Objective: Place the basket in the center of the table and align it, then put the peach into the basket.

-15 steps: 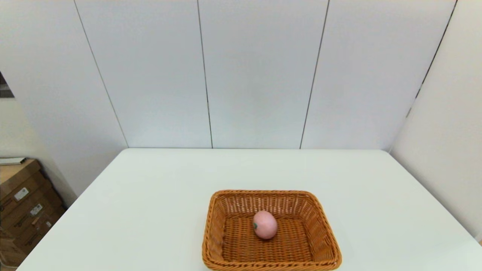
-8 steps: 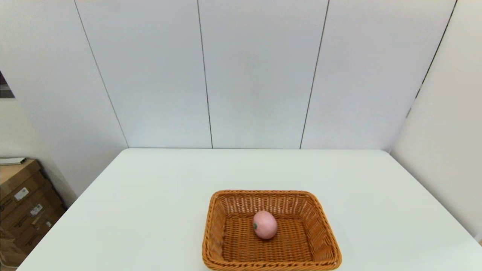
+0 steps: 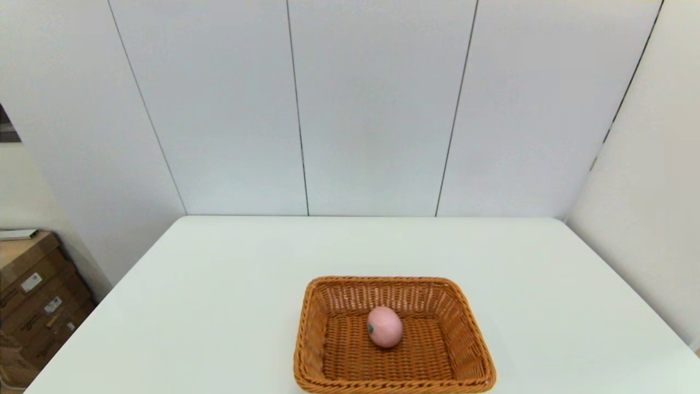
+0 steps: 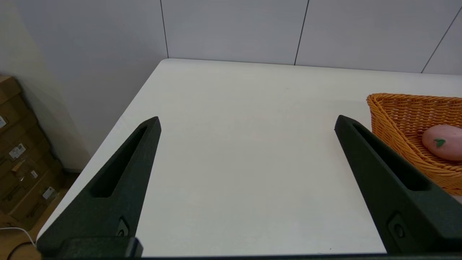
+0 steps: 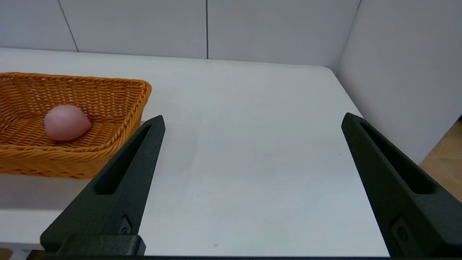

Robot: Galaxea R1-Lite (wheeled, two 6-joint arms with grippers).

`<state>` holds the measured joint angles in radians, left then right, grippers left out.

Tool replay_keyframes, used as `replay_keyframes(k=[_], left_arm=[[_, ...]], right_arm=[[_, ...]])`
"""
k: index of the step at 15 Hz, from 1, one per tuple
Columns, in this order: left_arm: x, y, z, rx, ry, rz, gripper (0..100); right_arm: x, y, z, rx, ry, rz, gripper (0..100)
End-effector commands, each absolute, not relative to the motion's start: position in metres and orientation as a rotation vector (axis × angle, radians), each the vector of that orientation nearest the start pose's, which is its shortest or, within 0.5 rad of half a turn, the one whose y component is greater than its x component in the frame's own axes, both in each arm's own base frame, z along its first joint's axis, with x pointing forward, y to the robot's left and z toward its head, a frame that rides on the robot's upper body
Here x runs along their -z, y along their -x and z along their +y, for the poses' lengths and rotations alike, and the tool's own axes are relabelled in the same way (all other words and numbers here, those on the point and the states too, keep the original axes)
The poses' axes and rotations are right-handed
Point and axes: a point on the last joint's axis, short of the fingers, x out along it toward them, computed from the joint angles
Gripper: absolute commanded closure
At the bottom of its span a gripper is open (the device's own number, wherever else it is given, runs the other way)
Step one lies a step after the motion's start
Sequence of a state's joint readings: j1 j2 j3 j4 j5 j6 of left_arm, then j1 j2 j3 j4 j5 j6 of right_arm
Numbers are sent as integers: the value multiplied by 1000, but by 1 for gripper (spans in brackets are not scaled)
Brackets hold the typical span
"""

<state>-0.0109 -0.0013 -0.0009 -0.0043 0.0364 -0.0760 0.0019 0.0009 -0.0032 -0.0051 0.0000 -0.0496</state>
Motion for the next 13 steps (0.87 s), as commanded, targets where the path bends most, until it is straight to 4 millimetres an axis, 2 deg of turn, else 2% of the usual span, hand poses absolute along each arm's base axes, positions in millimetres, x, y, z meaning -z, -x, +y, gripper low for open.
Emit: replay_keyframes(k=[1, 13], left_arm=[[-76, 23, 1, -26, 77, -6, 0], [-76, 23, 1, -24, 75, -7, 0]], right_arm=[[-77, 23, 0, -1, 44, -8, 0], [-77, 23, 0, 9, 3, -8, 0]])
